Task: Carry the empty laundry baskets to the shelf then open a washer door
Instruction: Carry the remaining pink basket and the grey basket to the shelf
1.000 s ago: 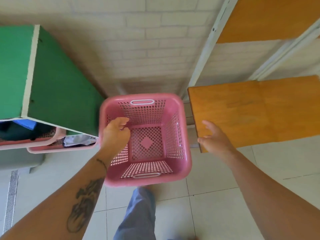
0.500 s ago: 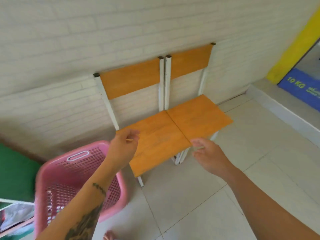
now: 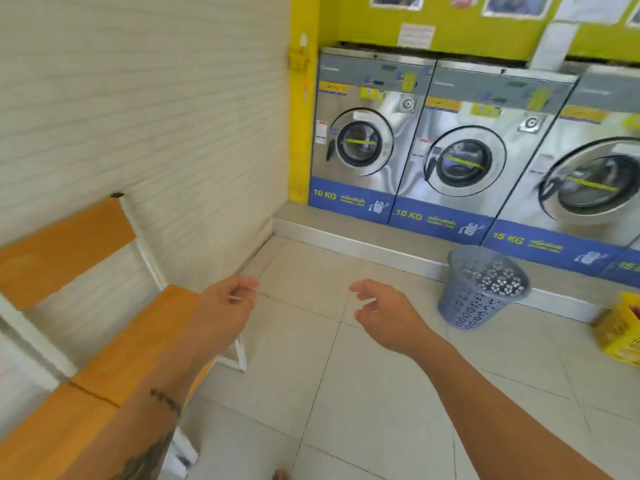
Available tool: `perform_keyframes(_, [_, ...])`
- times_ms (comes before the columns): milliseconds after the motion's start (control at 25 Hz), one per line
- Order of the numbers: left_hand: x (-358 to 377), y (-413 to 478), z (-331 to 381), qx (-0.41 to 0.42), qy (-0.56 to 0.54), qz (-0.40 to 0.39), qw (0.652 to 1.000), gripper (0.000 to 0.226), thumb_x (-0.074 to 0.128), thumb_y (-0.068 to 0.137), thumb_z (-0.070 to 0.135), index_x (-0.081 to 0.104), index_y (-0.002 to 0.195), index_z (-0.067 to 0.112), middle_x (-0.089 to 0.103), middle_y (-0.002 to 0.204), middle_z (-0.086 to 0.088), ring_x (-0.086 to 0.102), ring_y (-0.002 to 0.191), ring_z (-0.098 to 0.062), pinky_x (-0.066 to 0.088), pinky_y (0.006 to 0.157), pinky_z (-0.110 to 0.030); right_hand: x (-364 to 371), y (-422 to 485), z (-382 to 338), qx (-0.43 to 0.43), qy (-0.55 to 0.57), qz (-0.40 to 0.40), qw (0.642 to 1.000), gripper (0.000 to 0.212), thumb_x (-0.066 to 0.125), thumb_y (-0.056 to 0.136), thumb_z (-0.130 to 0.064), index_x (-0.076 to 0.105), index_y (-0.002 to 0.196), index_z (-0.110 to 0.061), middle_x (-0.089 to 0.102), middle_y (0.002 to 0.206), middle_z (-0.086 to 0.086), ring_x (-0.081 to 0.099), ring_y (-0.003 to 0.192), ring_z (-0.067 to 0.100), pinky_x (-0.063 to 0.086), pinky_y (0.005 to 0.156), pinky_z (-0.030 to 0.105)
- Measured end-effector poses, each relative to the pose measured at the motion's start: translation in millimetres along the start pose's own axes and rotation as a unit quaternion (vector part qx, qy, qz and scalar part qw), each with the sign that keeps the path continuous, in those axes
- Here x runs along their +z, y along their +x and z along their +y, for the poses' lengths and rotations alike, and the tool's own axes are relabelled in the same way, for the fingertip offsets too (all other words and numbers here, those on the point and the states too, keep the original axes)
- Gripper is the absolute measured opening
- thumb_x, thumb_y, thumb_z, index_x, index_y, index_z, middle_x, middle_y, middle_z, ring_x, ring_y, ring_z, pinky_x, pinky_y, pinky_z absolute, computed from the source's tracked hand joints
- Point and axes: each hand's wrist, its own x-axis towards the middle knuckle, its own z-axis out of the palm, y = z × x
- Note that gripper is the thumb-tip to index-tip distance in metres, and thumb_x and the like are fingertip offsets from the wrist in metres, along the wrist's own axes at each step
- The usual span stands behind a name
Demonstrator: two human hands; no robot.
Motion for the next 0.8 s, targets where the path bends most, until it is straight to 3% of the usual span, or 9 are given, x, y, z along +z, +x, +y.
perform_keyframes(160, [92,111,45,0.061,-0.023,-0.049,0.997,0.025,0.059,0.087,0.005,0.069,0.094,0.027,0.069,0.084,0.003,0.058,0.062,-0.001,0.041,0.049,-0.01,-73,69,48,0.044,-0.013,0.097,0.994,0.035,0.061,0.084,-0.016,0.061,0.115,-0.033,0.061,0.11,-0.006,0.062,0.088,0.012,0.046,0.077,0.022])
perform_keyframes(320, [174,209,98,0.111,0.001,-0.154,0.982,0.029,0.06,0.086,0.007,0.067,0.087,0.034,0.069,0.086,0.001,0.066,0.075,-0.018,0.044,0.059,-0.023,-143,130,86,0.11,-0.021,0.173,0.979,0.037,0.062,0.085,-0.017,0.06,0.119,-0.03,0.063,0.114,-0.001,0.062,0.096,0.017,0.048,0.088,0.03])
perform_keyframes(400, [213,252,128,0.142,0.026,-0.196,0.97,0.028,0.058,0.088,0.01,0.066,0.088,0.037,0.068,0.088,0.003,0.067,0.078,-0.017,0.043,0.06,-0.023,-178,155,106,0.138,-0.01,0.22,0.966,0.039,0.061,0.084,-0.014,0.061,0.12,-0.027,0.064,0.116,0.002,0.063,0.096,0.018,0.049,0.084,0.028])
perform_keyframes(520, [273,302,171,0.185,0.043,-0.241,0.952,0.026,0.058,0.09,0.014,0.066,0.089,0.039,0.067,0.089,0.005,0.067,0.079,-0.016,0.041,0.056,-0.018,-225,180,134,0.187,0.001,0.275,0.943,0.041,0.059,0.085,-0.007,0.061,0.124,-0.02,0.06,0.111,0.0,0.058,0.082,0.015,0.044,0.064,0.01])
perform_keyframes(560, [295,317,182,0.194,0.05,-0.257,0.945,0.025,0.058,0.09,0.015,0.066,0.09,0.038,0.067,0.089,0.005,0.066,0.08,-0.015,0.041,0.056,-0.018,-239,187,147,0.197,0.0,0.284,0.938,0.041,0.059,0.085,-0.008,0.06,0.125,-0.02,0.058,0.11,-0.001,0.057,0.083,0.016,0.042,0.064,0.01])
perform_keyframes(680, [366,353,211,0.215,0.06,-0.284,0.933,0.02,0.06,0.09,0.018,0.069,0.095,0.035,0.067,0.09,0.006,0.065,0.081,-0.016,0.046,0.064,-0.024,-283,211,195,0.218,-0.019,0.306,0.927,0.04,0.059,0.084,-0.012,0.061,0.122,-0.025,0.062,0.109,0.0,0.061,0.098,0.023,0.046,0.081,0.028])
perform_keyframes(800, [446,382,234,0.217,0.055,-0.293,0.929,0.022,0.059,0.09,0.018,0.066,0.089,0.038,0.068,0.089,0.006,0.066,0.081,-0.015,0.047,0.064,-0.024,-336,245,257,0.229,-0.023,0.311,0.922,0.039,0.059,0.082,-0.015,0.061,0.119,-0.028,0.064,0.109,-0.001,0.063,0.099,0.024,0.047,0.084,0.032])
